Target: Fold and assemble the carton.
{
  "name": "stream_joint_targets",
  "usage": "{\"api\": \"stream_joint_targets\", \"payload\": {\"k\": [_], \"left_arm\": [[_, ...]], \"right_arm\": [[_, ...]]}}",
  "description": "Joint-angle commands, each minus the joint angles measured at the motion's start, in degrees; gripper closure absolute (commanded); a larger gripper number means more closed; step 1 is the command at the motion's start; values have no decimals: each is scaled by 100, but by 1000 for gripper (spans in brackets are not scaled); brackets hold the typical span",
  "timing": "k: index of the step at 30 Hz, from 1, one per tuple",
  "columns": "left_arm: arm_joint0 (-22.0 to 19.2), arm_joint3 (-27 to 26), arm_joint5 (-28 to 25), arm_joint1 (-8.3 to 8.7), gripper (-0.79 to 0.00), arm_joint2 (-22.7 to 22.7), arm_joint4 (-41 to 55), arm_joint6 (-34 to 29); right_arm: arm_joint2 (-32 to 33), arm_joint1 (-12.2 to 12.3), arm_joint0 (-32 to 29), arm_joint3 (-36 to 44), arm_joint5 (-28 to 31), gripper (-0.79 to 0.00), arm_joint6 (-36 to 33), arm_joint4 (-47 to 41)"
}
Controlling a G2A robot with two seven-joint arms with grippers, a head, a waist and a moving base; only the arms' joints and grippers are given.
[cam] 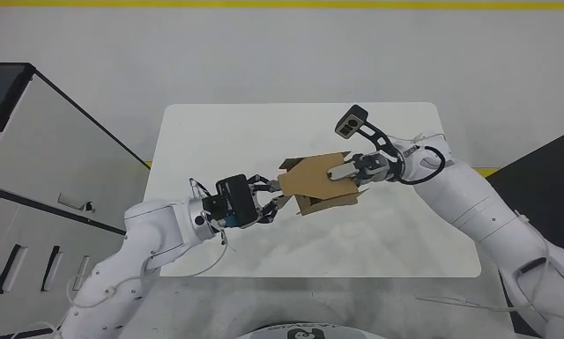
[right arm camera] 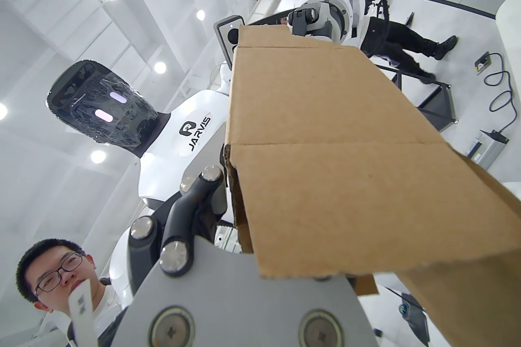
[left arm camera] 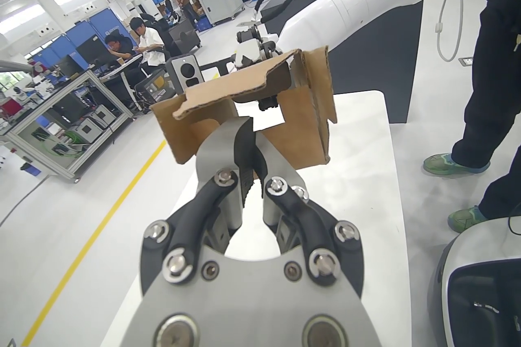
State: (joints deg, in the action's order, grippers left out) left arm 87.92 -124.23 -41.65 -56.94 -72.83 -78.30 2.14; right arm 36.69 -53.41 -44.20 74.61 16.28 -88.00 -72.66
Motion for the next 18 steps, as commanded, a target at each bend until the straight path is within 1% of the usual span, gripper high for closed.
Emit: {"api": "stream_joint_targets", "payload": {"k": [1, 10, 18], "left_arm": [[4, -2, -17, -1, 0, 31, -9, -10], [-69, 8, -20, -19, 0, 239, -63, -32], [-62, 7, 54, -13, 0, 163, -46, -13]], "right_arm": [[-4, 0, -2, 15, 0, 0, 0, 4], [-74, -35, 23, 55, 0, 0, 0, -10], [-59, -41, 3, 2, 0, 0, 0, -21]]}}
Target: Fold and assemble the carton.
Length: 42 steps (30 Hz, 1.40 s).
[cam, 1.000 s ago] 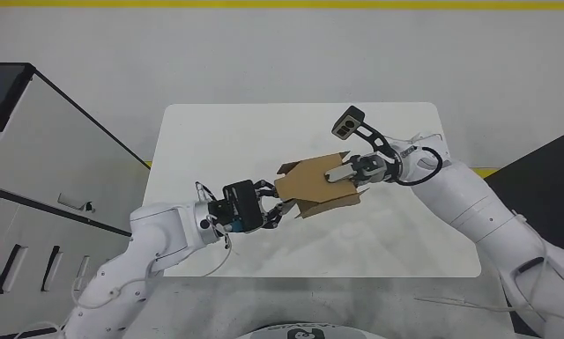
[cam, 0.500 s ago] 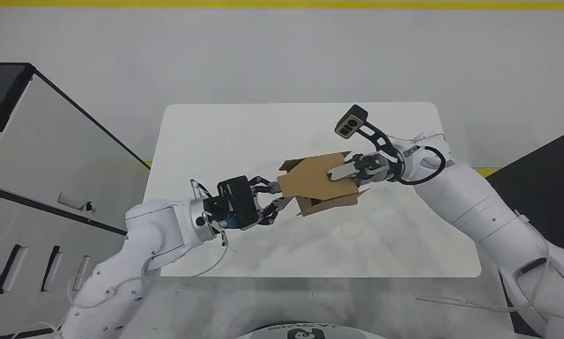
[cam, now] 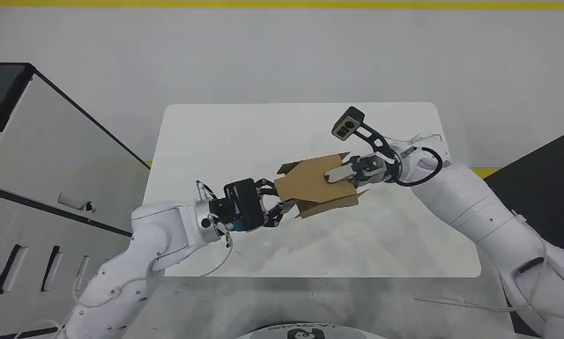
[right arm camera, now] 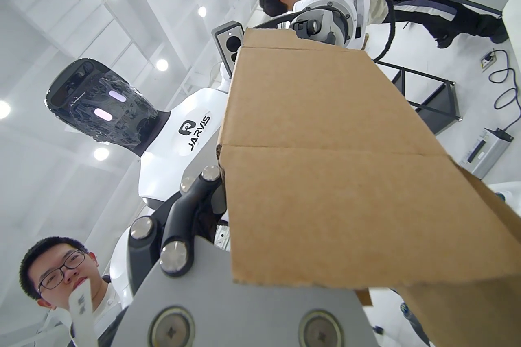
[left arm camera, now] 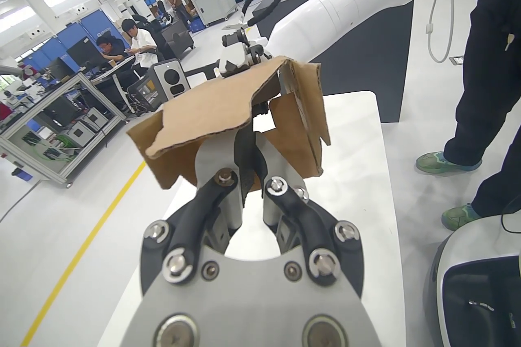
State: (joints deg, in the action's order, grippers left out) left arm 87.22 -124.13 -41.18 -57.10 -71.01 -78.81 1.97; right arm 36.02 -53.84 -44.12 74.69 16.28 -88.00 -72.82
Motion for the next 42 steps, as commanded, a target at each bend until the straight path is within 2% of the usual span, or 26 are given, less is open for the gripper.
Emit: {"api": "stream_joint_targets", "payload": {"k": [1, 15, 24, 31, 42], "left_arm": [[20, -9, 19, 5, 0, -47, 12, 7], [263, -157, 122, 50, 0, -508, 99, 49], [466, -519, 96, 75, 0, -732, 212, 29], [459, -775, -124, 88, 0, -694, 132, 6], [313, -640, 24, 62, 0, -384, -87, -83]], "right_arm": [[18, 3, -11, -12, 0, 0, 0, -7], [320, 16, -162, -154, 0, 0, 0, -87], [709, -37, -329, -473, 0, 0, 0, -123], [792, -130, -365, -588, -16, 0, 0, 4], [756, -200, -389, -301, -83, 0, 0, 190]]}}
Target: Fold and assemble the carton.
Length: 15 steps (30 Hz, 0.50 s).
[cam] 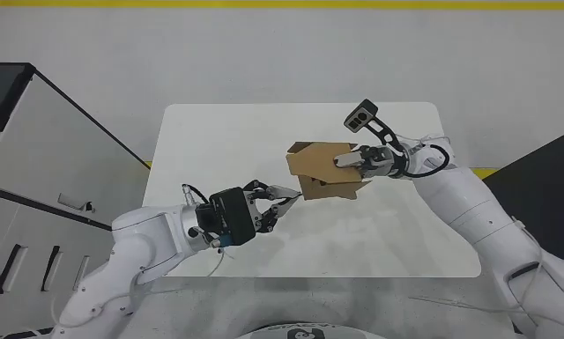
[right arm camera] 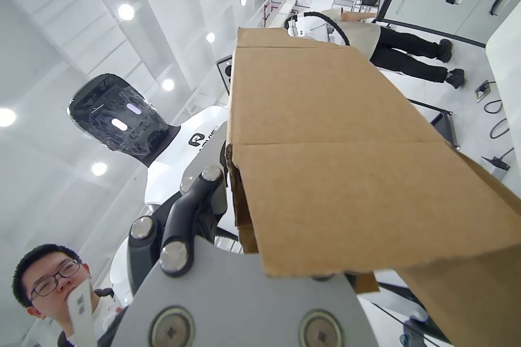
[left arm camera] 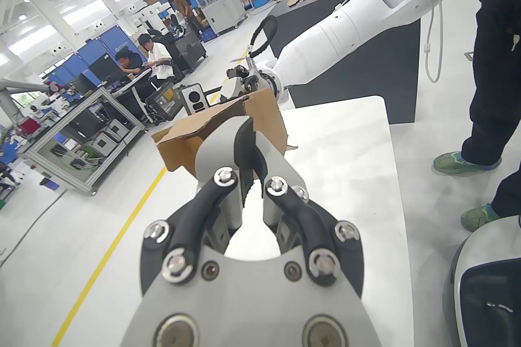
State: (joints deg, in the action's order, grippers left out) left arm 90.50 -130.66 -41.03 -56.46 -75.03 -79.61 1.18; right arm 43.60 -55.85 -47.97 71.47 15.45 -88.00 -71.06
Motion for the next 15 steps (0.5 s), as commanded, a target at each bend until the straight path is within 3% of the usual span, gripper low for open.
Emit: {"api": "stream_joint_targets", "payload": {"k": [1, 15], "left_arm": [[-32, 23, 14, -4, 0, 36, -19, -11], [-11, 2, 123, 0, 0, -66, 62, -46]], "right_arm": [[-4, 3, -8, 47, -4, 0, 0, 22], [152, 28, -89, -135, 19, 0, 0, -24]]}}
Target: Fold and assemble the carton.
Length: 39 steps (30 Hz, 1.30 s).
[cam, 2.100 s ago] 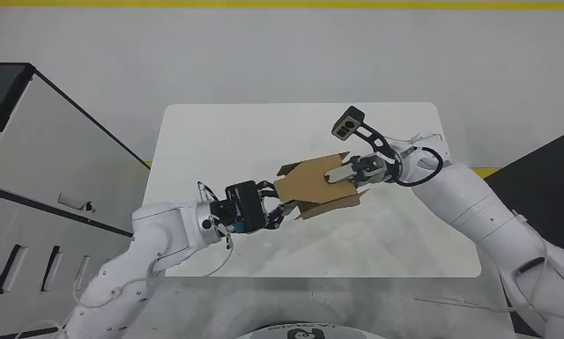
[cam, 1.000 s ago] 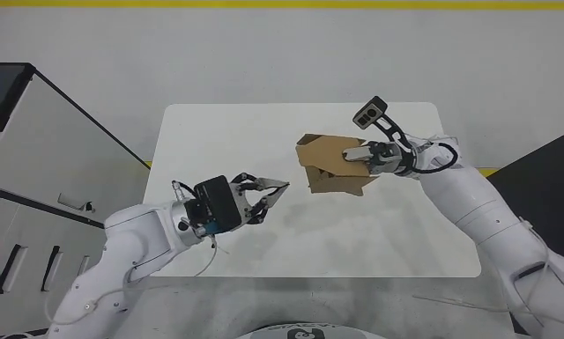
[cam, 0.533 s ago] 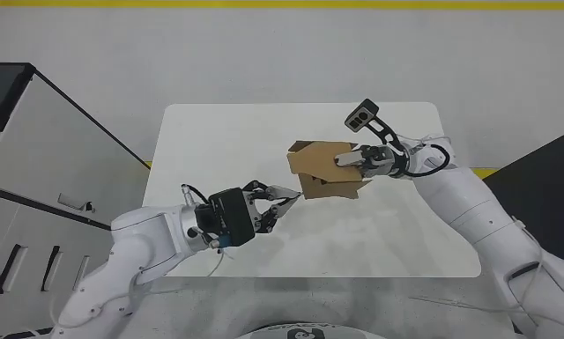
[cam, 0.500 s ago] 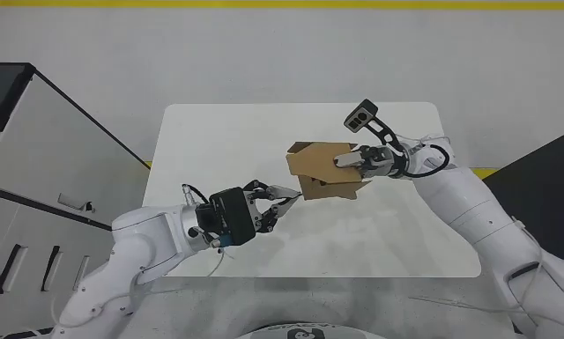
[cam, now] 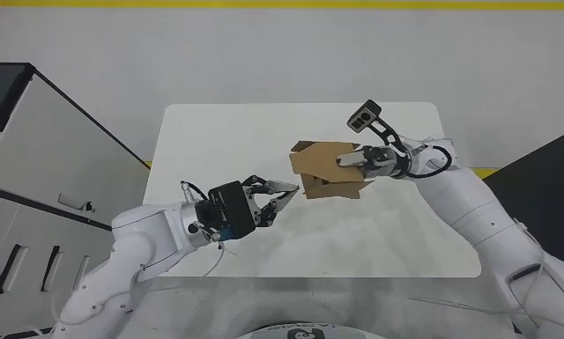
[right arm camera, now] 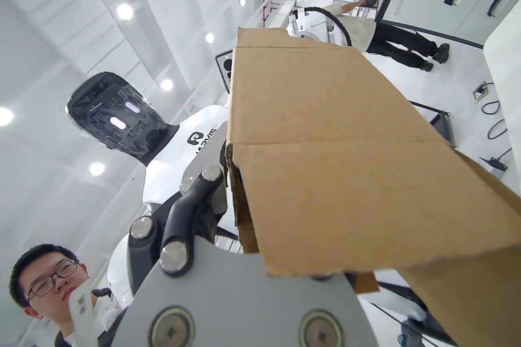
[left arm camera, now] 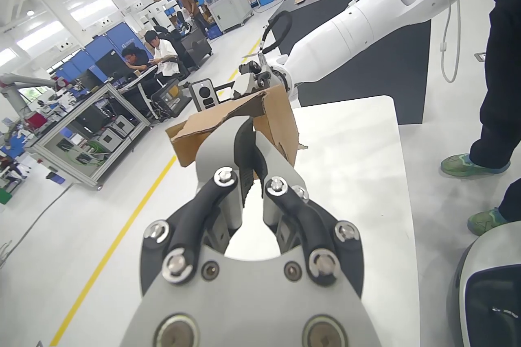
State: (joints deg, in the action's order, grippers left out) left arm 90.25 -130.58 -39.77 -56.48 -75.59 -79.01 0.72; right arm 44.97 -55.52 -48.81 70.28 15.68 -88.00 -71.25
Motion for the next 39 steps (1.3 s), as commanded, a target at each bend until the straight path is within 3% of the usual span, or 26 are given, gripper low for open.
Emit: {"api": "stream_joint_targets", "payload": {"k": [1, 15, 39], "left_arm": [[34, -18, -11, 3, 0, -14, 0, -1], [62, -93, -67, 2, 0, 163, -106, 4], [11, 63, -23, 2, 0, 134, 13, 29]], "right_arm": [[33, -13, -14, -49, -10, 0, 0, -12], [117, -197, -38, -29, -170, 0, 0, 238], [127, -159, -131, 394, -43, 0, 0, 284]]}}
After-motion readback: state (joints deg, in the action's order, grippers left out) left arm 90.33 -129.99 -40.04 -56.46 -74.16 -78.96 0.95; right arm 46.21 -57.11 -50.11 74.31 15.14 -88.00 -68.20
